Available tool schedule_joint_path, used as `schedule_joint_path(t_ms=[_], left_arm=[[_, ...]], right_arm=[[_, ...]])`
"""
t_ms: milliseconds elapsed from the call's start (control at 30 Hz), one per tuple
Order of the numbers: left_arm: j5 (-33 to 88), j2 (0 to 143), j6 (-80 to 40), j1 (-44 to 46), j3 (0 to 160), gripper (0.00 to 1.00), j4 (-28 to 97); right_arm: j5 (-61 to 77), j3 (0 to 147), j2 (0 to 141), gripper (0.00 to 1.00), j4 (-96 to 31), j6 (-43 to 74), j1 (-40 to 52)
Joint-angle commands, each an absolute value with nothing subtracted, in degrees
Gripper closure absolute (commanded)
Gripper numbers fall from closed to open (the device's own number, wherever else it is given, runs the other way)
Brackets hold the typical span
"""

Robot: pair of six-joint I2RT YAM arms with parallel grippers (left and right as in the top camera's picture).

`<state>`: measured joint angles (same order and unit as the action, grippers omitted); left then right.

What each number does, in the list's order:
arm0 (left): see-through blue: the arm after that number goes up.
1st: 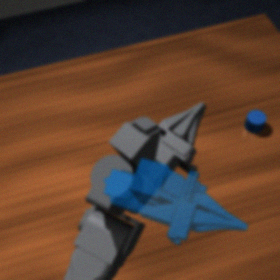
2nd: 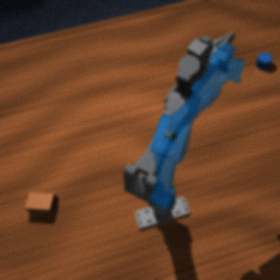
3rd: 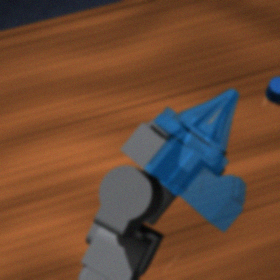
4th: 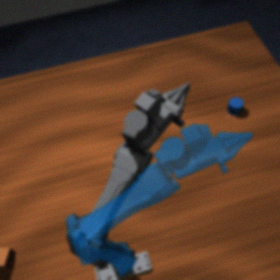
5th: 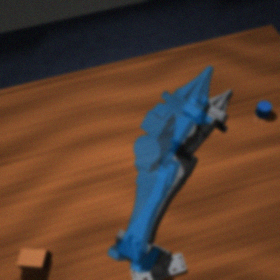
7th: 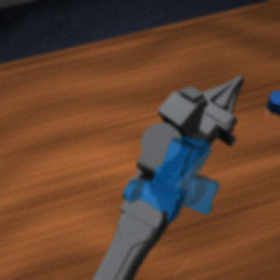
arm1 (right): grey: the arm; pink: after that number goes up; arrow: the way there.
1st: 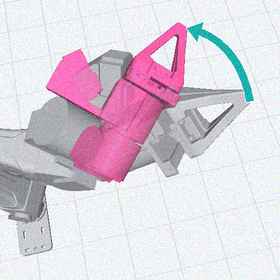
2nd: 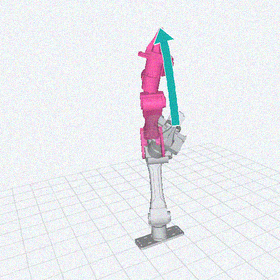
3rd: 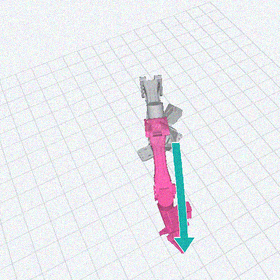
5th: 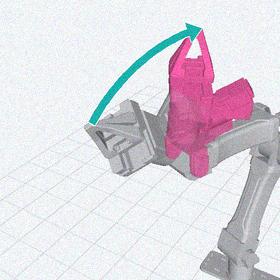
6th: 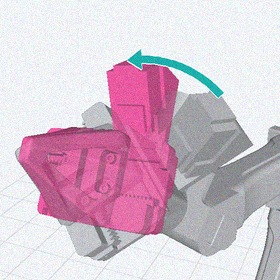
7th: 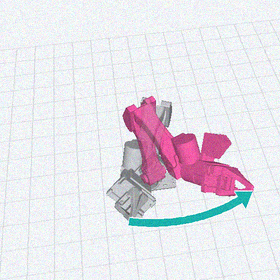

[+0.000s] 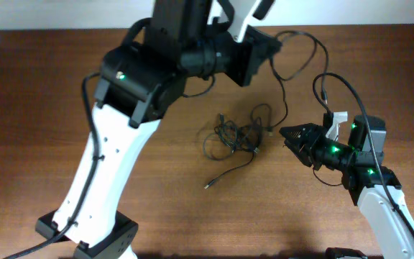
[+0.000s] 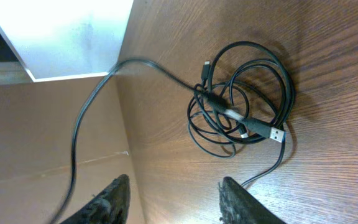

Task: Untangle cables
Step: 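Carry one cable with the left gripper toward the left side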

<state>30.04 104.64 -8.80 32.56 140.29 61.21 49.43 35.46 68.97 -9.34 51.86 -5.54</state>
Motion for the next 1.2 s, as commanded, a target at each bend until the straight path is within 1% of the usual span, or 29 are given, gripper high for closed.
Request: schedule_joint_path(t_ms=[0,67,233,300,433,600,733,767,833,867,933,1000,1067,1167], left_arm=[[13.37,103.37,-12.86,30.37,142.06,1.0,66.67],[3.99,103.39,-13.72,29.91,142.06,1.0,70.67],[-13.41,103.59,-13.78,27.73,141.62,1.0,77.38],[-17.85,103.59,-16.21,25.26,141.62,1.0,78.72],[-15.22,104.03,-16.95,18.87,141.56,1.0,80.16],[-15.49,104.14,-18.04,15.14,141.21,1.0,84.05],[-18.85,104.14,-20.47,12.05,139.0,1.0,86.46],[-18.28,104.14,-21.06,11.29,137.95,0.98,86.85],[-16.21,104.14,-21.02,10.79,134.69,0.94,86.13],[-15.18,104.14,-21.02,10.81,133.32,0.95,85.45],[-11.49,104.14,-20.97,10.83,129.86,1.0,83.46],[-6.94,104.14,-20.69,10.87,127.07,1.0,81.8],[-2.02,104.14,-17.17,11.44,124.09,1.0,79.53],[-1.21,104.18,-15.97,12.73,120.64,1.0,77.82]], right_arm=[[50.59,35.57,68.95,0.45,-9.21,51.18,-5.63],[50.57,35.57,68.95,0.41,-9.19,51.18,-5.63],[50.39,35.57,68.95,0.4,-9.23,51.09,-5.63],[50.39,35.57,68.95,0.4,-9.63,49.6,-5.63],[50.39,35.57,68.95,0.4,-10.7,48.82,-5.63],[50.37,35.57,68.95,0.4,-10.7,48.8,-5.63],[50.37,35.57,68.95,0.4,-10.7,48.8,-5.63],[50.37,35.57,68.95,0.4,-10.68,48.8,-5.63],[50.3,35.57,68.95,0.4,-10.68,48.8,-5.65],[50.02,35.57,68.95,0.4,-10.68,48.82,-5.65],[49.19,35.57,68.95,0.4,-10.7,48.82,-5.63],[49.01,35.57,68.95,0.4,-10.68,48.82,-5.65],[49.01,35.57,68.95,0.4,-10.7,48.82,-5.65],[49.01,35.57,68.95,0.4,-10.7,48.8,-5.65]])
